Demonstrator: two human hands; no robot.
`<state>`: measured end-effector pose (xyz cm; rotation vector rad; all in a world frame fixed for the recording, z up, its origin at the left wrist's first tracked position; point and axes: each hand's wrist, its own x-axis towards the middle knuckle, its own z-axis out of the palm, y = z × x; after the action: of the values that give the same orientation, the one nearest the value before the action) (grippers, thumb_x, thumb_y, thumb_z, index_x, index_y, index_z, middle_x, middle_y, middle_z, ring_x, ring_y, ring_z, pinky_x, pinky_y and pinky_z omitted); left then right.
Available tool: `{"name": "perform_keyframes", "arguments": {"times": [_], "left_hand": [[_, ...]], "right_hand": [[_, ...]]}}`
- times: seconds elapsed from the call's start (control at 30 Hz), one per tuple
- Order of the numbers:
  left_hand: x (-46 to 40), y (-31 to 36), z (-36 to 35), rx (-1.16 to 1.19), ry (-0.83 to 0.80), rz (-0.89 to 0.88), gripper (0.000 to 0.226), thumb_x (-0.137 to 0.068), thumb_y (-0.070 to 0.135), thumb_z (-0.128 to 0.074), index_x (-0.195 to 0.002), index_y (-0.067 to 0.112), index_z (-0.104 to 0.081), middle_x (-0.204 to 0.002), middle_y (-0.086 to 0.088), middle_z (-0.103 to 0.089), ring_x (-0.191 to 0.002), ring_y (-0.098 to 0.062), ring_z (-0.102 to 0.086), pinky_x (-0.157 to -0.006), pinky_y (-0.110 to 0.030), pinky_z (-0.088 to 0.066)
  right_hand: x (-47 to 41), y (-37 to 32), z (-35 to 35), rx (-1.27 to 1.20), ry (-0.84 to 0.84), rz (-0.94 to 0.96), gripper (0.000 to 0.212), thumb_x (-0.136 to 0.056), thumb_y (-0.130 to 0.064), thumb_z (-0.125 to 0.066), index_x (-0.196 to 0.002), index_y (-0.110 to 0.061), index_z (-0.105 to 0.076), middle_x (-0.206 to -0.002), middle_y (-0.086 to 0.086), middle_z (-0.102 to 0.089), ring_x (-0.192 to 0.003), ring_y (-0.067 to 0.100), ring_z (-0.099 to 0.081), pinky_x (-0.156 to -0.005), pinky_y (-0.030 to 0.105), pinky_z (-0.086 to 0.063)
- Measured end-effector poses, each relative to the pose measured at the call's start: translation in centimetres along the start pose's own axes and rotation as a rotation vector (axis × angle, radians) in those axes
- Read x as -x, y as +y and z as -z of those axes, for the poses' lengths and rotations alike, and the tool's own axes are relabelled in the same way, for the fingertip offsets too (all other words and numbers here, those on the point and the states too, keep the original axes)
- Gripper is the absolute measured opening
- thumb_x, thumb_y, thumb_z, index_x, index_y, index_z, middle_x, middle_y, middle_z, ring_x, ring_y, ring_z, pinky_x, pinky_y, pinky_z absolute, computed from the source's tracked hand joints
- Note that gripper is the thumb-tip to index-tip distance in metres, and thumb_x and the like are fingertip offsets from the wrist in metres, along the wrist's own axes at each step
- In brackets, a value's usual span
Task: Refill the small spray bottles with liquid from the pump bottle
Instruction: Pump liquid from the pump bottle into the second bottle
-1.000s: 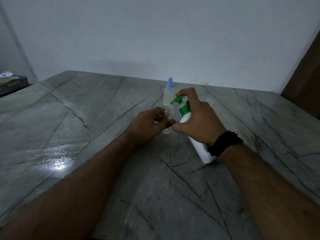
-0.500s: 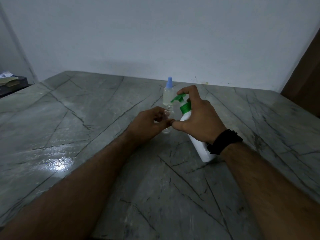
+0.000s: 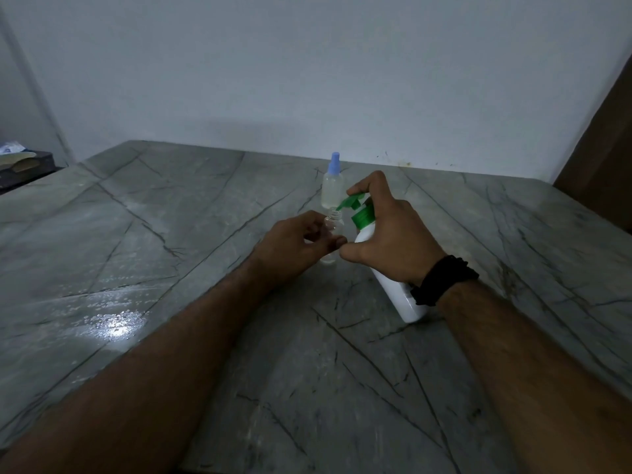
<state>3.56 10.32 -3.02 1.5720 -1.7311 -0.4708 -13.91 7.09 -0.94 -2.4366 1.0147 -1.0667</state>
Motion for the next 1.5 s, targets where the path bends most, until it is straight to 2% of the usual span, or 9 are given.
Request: {"name": "perform_keyframes", "arguments": {"times": [0.13, 0.2, 0.4, 0.5, 0.93, 1.13, 1.33, 1.5], "left_hand": [[0.1, 0.1, 0.1, 0.011, 0.001, -0.020, 0.042, -0.087, 0.040, -0.064, -0.120, 0.015, -0.060, -0.114, -0.001, -0.067, -0.106, -0.013, -0.061, -0.091, -0.033, -0.049], [0.1, 0.1, 0.1, 0.009, -0.002, -0.019, 0.041, -0.087, 0.040, -0.064, -0.120, 0.015, -0.060, -0.114, -0.001, -0.067, -0.106, -0.013, -0.061, -0.092, -0.033, -0.049], [0.0, -0.1, 0.0, 0.011, -0.006, -0.011, 0.043, -0.087, 0.042, -0.064, -0.121, 0.016, -0.060, -0.116, 0.000, -0.067, -0.105, -0.012, -0.061, -0.089, -0.030, -0.049], [0.0, -0.2, 0.0, 0.007, 0.001, -0.023, 0.041, -0.087, 0.041, -0.064, -0.120, 0.016, -0.060, -0.114, 0.000, -0.067, -0.104, -0.012, -0.062, -0.087, -0.029, -0.050], [-0.2, -0.7, -0.2, 0.024, 0.003, -0.023, 0.038, -0.086, 0.041, -0.065, -0.118, 0.019, -0.061, -0.112, 0.003, -0.067, -0.100, -0.009, -0.061, -0.080, -0.022, -0.045], [-0.4, -0.7, -0.3, 0.007, -0.002, -0.023, 0.041, -0.086, 0.043, -0.064, -0.118, 0.018, -0.061, -0.113, 0.001, -0.067, -0.101, -0.011, -0.060, -0.084, -0.027, -0.046], [-0.4, -1.0, -0.3, 0.015, -0.003, -0.047, 0.042, -0.085, 0.044, -0.064, -0.119, 0.019, -0.061, -0.112, 0.004, -0.067, -0.101, -0.009, -0.061, -0.081, -0.022, -0.046], [-0.5, -1.2, -0.4, 0.018, -0.001, -0.038, 0.042, -0.084, 0.046, -0.065, -0.118, 0.021, -0.062, -0.111, 0.006, -0.067, -0.099, -0.007, -0.060, -0.081, -0.023, -0.046]], "right_hand": [[0.1, 0.0, 0.1, 0.006, 0.022, 0.005, 0.074, -0.066, -0.030, -0.083, -0.125, -0.029, -0.038, -0.095, -0.006, -0.063, -0.073, 0.012, -0.063, -0.062, 0.026, -0.053], [0.1, 0.0, 0.2, 0.007, 0.023, 0.008, 0.077, -0.066, -0.030, -0.083, -0.127, -0.028, -0.038, -0.098, -0.005, -0.064, -0.075, 0.013, -0.064, -0.064, 0.028, -0.055], [0.1, -0.1, 0.1, -0.001, 0.011, -0.001, 0.071, -0.064, -0.030, -0.084, -0.118, -0.029, -0.037, -0.090, -0.011, -0.063, -0.069, 0.010, -0.064, -0.061, 0.028, -0.055], [0.2, -0.1, 0.2, -0.004, 0.025, 0.000, 0.072, -0.065, -0.031, -0.082, -0.122, -0.030, -0.037, -0.094, -0.008, -0.065, -0.073, 0.011, -0.065, -0.064, 0.030, -0.057], [0.2, -0.3, 0.1, -0.001, 0.019, -0.016, 0.076, -0.067, -0.029, -0.084, -0.126, -0.029, -0.037, -0.098, -0.006, -0.063, -0.075, 0.010, -0.064, -0.063, 0.021, -0.051], [0.2, -0.1, 0.3, -0.025, 0.006, -0.023, 0.072, -0.066, -0.027, -0.085, -0.121, -0.026, -0.038, -0.092, -0.013, -0.059, -0.072, 0.009, -0.062, -0.059, 0.014, -0.042], [0.3, -0.1, 0.3, -0.026, 0.019, -0.009, 0.075, -0.066, -0.029, -0.084, -0.125, -0.029, -0.038, -0.097, -0.011, -0.063, -0.074, 0.007, -0.064, -0.061, 0.014, -0.048], [0.2, -0.1, 0.3, -0.034, 0.015, -0.006, 0.070, -0.065, -0.029, -0.083, -0.119, -0.028, -0.038, -0.088, -0.014, -0.060, -0.068, 0.007, -0.062, -0.054, 0.009, -0.045]]}}
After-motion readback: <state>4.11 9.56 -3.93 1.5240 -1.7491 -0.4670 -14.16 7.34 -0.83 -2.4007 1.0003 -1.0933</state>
